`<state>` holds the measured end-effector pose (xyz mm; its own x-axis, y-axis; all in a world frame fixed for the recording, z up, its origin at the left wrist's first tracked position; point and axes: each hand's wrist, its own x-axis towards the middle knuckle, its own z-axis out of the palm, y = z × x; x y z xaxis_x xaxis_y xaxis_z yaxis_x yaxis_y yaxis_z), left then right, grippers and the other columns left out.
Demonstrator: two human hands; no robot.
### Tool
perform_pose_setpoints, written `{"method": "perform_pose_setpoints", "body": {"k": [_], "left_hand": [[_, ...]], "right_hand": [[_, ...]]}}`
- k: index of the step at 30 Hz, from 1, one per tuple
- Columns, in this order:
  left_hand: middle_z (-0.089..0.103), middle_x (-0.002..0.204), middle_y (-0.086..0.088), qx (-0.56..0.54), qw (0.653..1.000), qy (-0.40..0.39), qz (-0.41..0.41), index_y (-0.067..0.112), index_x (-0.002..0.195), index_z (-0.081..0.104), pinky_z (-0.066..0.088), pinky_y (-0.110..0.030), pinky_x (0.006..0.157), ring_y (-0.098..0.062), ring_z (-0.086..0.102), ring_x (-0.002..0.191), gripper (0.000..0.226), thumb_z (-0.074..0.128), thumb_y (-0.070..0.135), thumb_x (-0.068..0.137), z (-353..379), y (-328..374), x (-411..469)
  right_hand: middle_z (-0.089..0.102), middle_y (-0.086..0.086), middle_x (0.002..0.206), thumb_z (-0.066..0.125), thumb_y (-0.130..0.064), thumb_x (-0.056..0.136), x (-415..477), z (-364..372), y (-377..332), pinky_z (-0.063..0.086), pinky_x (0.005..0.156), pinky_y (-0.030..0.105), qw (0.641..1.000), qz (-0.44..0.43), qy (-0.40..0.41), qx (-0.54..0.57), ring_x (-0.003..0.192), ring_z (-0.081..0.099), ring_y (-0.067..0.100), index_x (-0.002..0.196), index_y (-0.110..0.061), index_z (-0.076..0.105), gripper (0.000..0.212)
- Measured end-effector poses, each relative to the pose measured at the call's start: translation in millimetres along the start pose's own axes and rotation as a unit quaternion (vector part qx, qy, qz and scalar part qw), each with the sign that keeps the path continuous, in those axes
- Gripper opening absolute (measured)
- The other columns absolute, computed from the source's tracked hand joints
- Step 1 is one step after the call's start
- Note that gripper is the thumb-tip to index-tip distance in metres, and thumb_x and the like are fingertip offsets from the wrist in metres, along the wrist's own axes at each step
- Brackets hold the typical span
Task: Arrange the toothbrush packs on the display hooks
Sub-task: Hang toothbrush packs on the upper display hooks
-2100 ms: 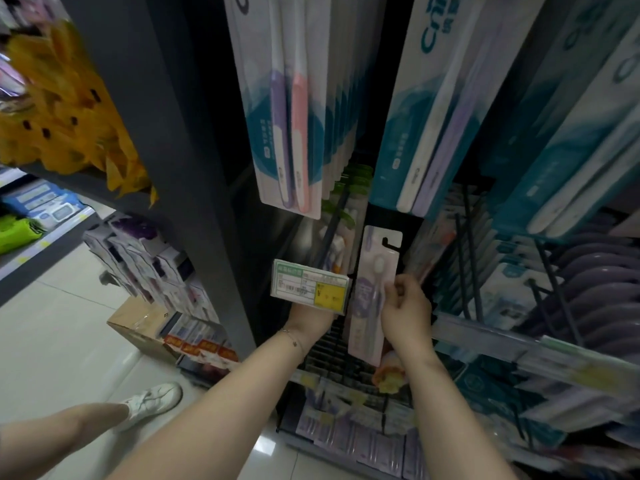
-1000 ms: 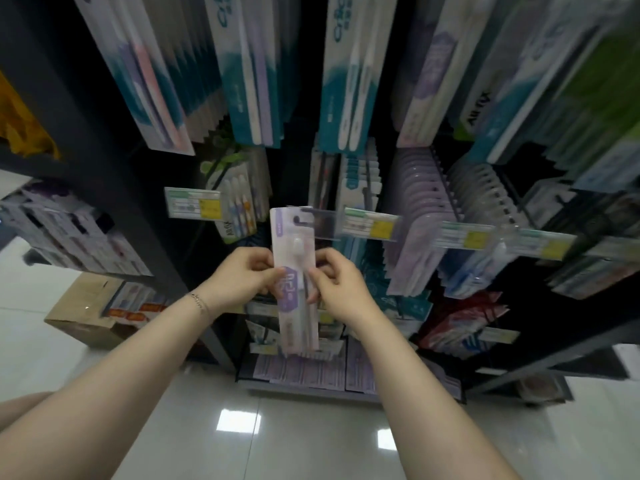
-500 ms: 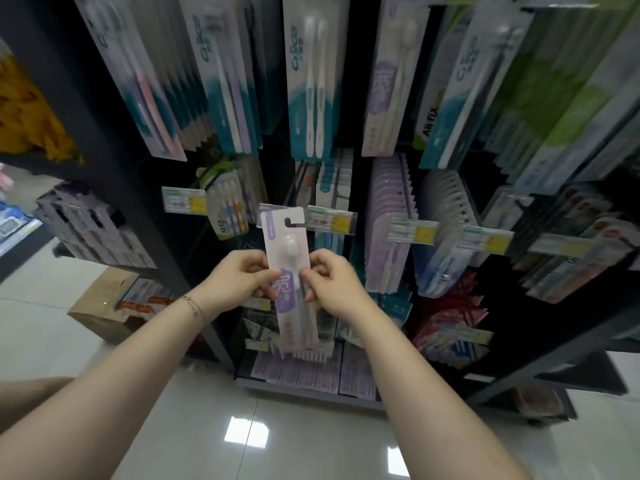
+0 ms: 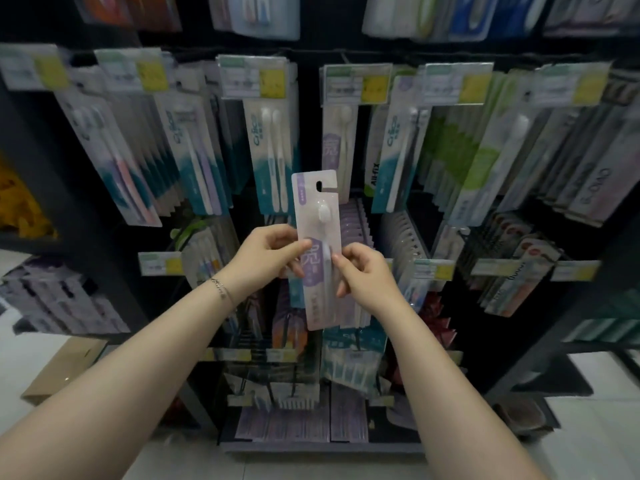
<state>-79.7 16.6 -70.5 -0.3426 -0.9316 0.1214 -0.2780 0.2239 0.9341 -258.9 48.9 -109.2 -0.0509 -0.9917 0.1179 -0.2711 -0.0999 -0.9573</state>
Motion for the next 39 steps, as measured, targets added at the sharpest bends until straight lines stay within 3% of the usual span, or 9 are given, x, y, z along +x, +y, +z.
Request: {"method": "perform_pose_setpoints", "body": {"k": [3, 5, 10, 23, 27, 35, 39], "left_hand": [[0.074, 0.081, -0.005, 0.012, 0.999, -0.028, 0.020, 0.006, 0.101, 0.067, 0.048, -0.016, 0.051, -0.013, 0.067, 0.059, 0.015, 0.067, 0.012, 0.087, 15, 17, 12], [0.072, 0.072, 0.001, 0.015, 0.999, -0.034, 0.025, 0.005, 0.098, 0.067, 0.043, -0.011, 0.046, -0.008, 0.065, 0.053, 0.011, 0.066, 0.009, 0.088, 27, 26, 20], [0.072, 0.075, -0.001, 0.003, 0.999, -0.029, 0.037, 0.005, 0.096, 0.067, 0.043, -0.013, 0.047, -0.010, 0.065, 0.055, 0.009, 0.063, 0.011, 0.090, 56, 46, 46], [0.071, 0.076, -0.009, -0.005, 0.999, -0.024, 0.044, -0.002, 0.091, 0.065, 0.045, -0.015, 0.050, -0.016, 0.066, 0.055, 0.013, 0.063, 0.011, 0.091, 147, 86, 113], [0.073, 0.080, -0.012, -0.010, 0.999, -0.023, 0.046, 0.002, 0.087, 0.065, 0.053, -0.027, 0.061, -0.024, 0.067, 0.061, 0.009, 0.064, 0.011, 0.090, 162, 89, 126], [0.074, 0.084, -0.009, -0.007, 1.000, -0.016, 0.019, 0.008, 0.096, 0.067, 0.056, -0.032, 0.065, -0.023, 0.068, 0.068, 0.009, 0.064, 0.014, 0.091, 147, 78, 121], [0.072, 0.082, -0.009, -0.003, 1.000, 0.013, 0.007, 0.001, 0.099, 0.066, 0.051, -0.016, 0.056, -0.011, 0.066, 0.061, 0.013, 0.062, 0.010, 0.091, 121, 70, 112]], "right_hand": [[0.052, -0.006, 0.049, 0.053, -0.019, 0.098, 4, -20, -11, 0.048, 0.052, 0.027, 0.998, -0.024, 0.050, 0.002, 0.043, 0.053, 0.013, 0.083, -0.011, 0.056, 0.018], [0.052, 0.000, 0.053, 0.053, -0.020, 0.098, 7, -33, -14, 0.047, 0.050, 0.026, 0.997, -0.032, 0.073, 0.001, 0.043, 0.053, 0.014, 0.087, -0.005, 0.058, 0.019], [0.052, -0.003, 0.049, 0.054, -0.018, 0.097, 20, -75, -19, 0.045, 0.048, 0.026, 0.995, -0.047, 0.089, -0.006, 0.040, 0.051, 0.014, 0.091, 0.003, 0.058, 0.022], [0.053, -0.009, 0.041, 0.054, -0.020, 0.098, 50, -188, -10, 0.045, 0.050, 0.024, 0.995, -0.026, 0.089, -0.022, 0.038, 0.050, 0.009, 0.083, -0.020, 0.056, 0.016], [0.055, -0.009, 0.042, 0.055, -0.021, 0.097, 58, -210, -2, 0.045, 0.052, 0.023, 0.995, -0.031, 0.089, -0.041, 0.040, 0.053, 0.010, 0.083, -0.016, 0.058, 0.015], [0.059, -0.008, 0.050, 0.055, -0.020, 0.097, 72, -198, 1, 0.053, 0.059, 0.034, 0.998, -0.040, 0.019, -0.039, 0.046, 0.057, 0.015, 0.090, -0.012, 0.062, 0.013], [0.059, -0.008, 0.052, 0.055, -0.020, 0.097, 81, -167, -5, 0.051, 0.053, 0.027, 0.997, -0.049, 0.004, -0.056, 0.046, 0.057, 0.012, 0.087, -0.012, 0.062, 0.014]]}}
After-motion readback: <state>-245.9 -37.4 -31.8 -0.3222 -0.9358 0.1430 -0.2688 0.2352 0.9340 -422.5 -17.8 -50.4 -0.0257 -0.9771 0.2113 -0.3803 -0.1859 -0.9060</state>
